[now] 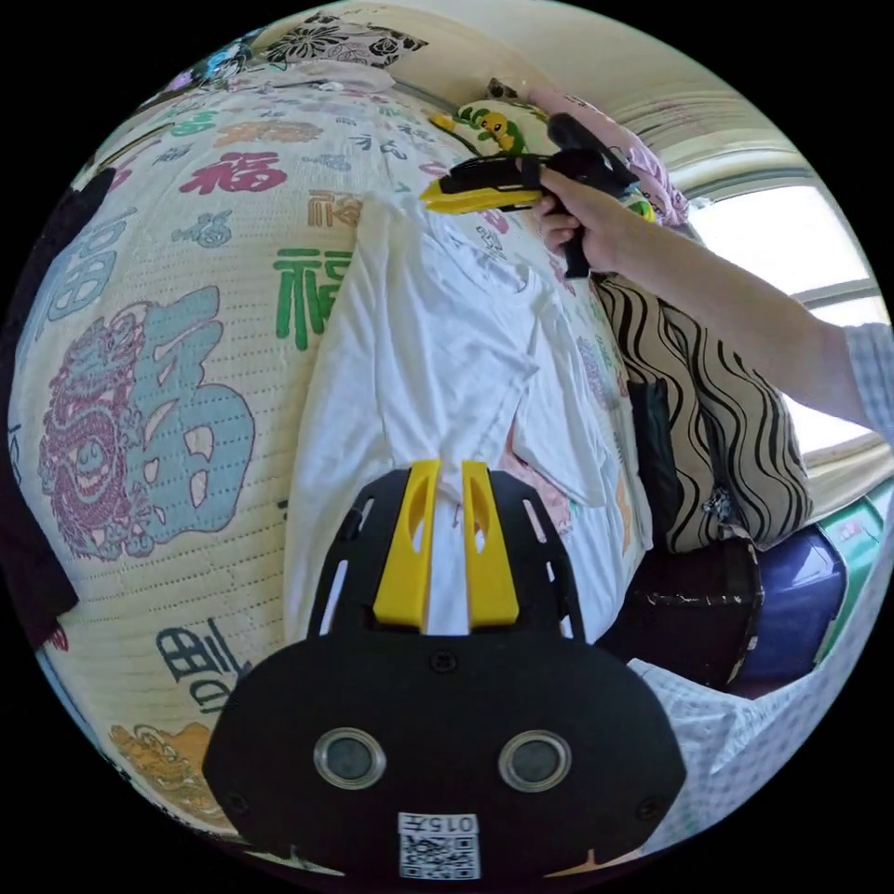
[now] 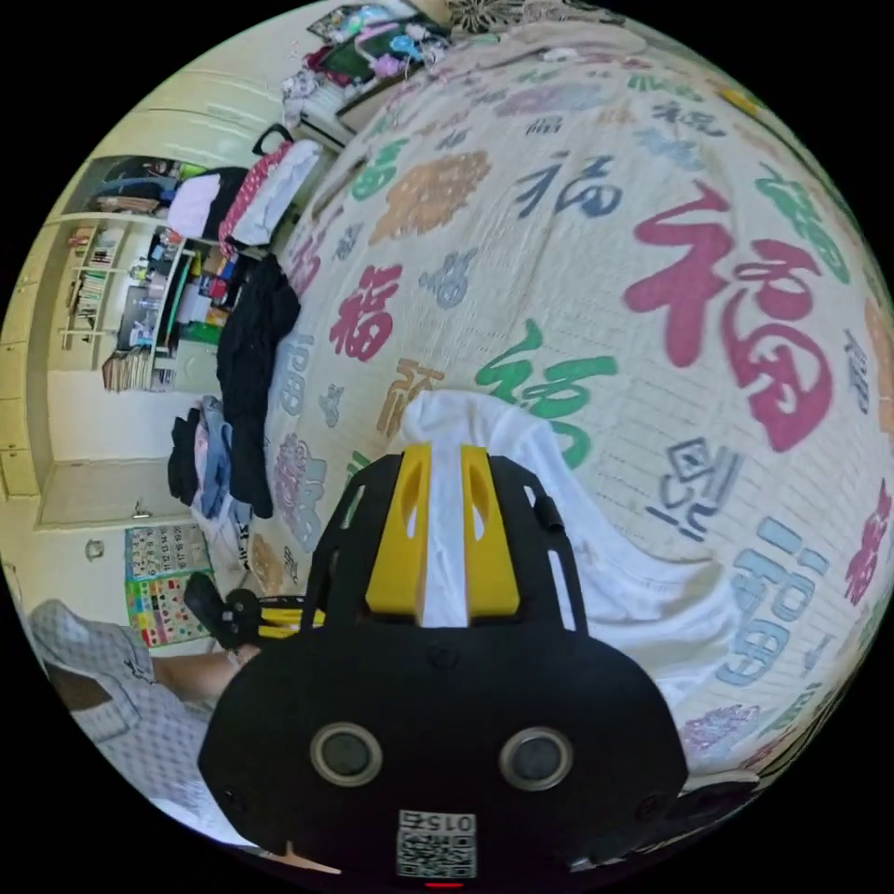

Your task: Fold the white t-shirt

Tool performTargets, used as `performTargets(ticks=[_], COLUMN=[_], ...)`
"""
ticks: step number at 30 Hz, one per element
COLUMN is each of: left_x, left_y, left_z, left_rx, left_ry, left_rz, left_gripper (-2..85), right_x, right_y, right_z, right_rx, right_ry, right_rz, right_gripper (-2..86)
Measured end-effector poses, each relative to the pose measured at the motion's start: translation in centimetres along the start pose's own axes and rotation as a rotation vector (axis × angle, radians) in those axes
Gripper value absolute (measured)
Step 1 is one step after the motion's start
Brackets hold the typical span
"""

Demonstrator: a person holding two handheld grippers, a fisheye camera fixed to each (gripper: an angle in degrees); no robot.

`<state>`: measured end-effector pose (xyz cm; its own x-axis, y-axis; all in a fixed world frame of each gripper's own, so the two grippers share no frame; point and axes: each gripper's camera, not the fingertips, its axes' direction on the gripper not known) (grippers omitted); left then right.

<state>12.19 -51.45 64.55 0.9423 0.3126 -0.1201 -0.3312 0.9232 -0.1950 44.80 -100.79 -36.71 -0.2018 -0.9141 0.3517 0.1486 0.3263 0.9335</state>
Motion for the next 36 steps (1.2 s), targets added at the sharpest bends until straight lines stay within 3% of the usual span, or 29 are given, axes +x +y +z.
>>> performTargets(ticks=[3, 7, 12, 19, 24, 27, 29, 32, 36], left_x=[-0.7, -3.0, -4.7, -2.5, -2.2, -1.2, 0.4, 1.0, 3.4], left_y=[-2.9, -12.0, -23.1, -28.2, -29.7, -30.6, -31.7, -33.7, -34.0], left_z=[-2.9, -5.4, -0.8, 5.2, 5.6, 3.4, 0.8, -1.7, -1.5], left_rx=[0.076, 0.181, 0.068, -0.133, -0.275, -0.22, -0.107, -0.046, -0.054], left_ry=[-0.013, -0.005, 0.0, -0.155, -0.059, -0.151, -0.263, -0.165, -0.242], left_rz=[0.07, 0.133, 0.125, 0.228, 0.212, 0.197, 0.204, 0.172, 0.237], left_gripper=[5.7, 8.1, 10.5, 8.3, 0.3, -0.5, -0.8, -0.9, -0.9], right_x=[2.7, 8.9, 11.8, 10.9, 10.0, 10.6, 10.4, 9.7, 9.4], right_y=[2.3, 5.4, 7.6, 10.2, 11.9, 13.3, 13.8, 14.6, 15.8], right_z=[-5.8, -9.8, -9.0, -9.4, -11.5, -15.1, -17.1, -19.7, -21.3], right_rx=[0.092, 0.005, -0.118, -0.163, -0.193, -0.105, -0.121, -0.078, -0.075], right_ry=[0.099, 0.221, 0.208, 0.338, 0.331, 0.242, 0.34, 0.408, 0.44], right_rz=[0.0, 0.174, 0.25, 0.246, 0.214, 0.282, 0.276, 0.253, 0.281], right_gripper=[9.0, 16.4, 17.3, 3.5, -0.1, -0.7, -0.8, -1.0, -1.0])
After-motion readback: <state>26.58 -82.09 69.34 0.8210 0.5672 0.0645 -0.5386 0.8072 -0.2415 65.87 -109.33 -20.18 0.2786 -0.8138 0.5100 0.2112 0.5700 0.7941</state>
